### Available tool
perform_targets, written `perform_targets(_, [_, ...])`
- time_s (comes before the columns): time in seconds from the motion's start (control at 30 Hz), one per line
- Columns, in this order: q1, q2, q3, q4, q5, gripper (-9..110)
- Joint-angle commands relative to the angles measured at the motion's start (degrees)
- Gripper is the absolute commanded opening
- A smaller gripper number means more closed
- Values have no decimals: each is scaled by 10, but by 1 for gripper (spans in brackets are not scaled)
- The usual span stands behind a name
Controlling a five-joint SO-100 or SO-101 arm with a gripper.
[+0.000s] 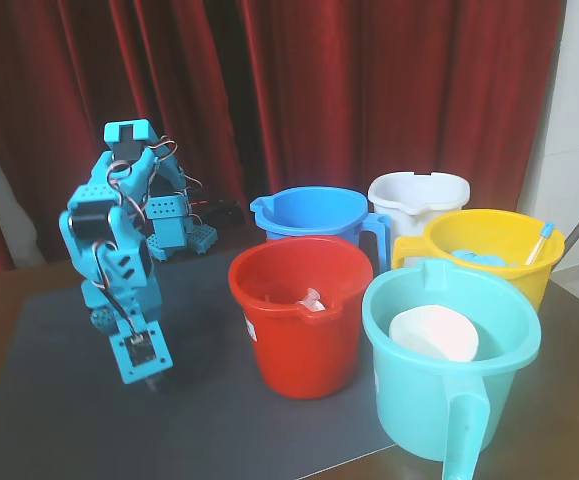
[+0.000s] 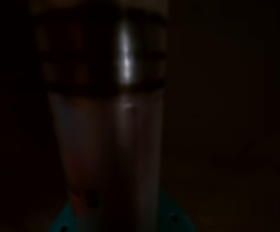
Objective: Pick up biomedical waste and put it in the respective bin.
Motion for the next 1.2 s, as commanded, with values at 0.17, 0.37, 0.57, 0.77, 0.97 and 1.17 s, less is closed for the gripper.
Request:
perform_targets(0.17, [-55, 47, -156, 85, 50, 0])
perform_targets(0.37, [-69, 47, -249, 145, 90, 0])
perform_targets(0.57, [-108, 47, -327, 188, 101, 0])
perform_targets(0.77, [-120, 48, -410, 249, 138, 0])
perform_targets(0.97, [-183, 69, -433, 257, 167, 0])
perform_targets(1.17, [-236, 120, -429, 256, 213, 0])
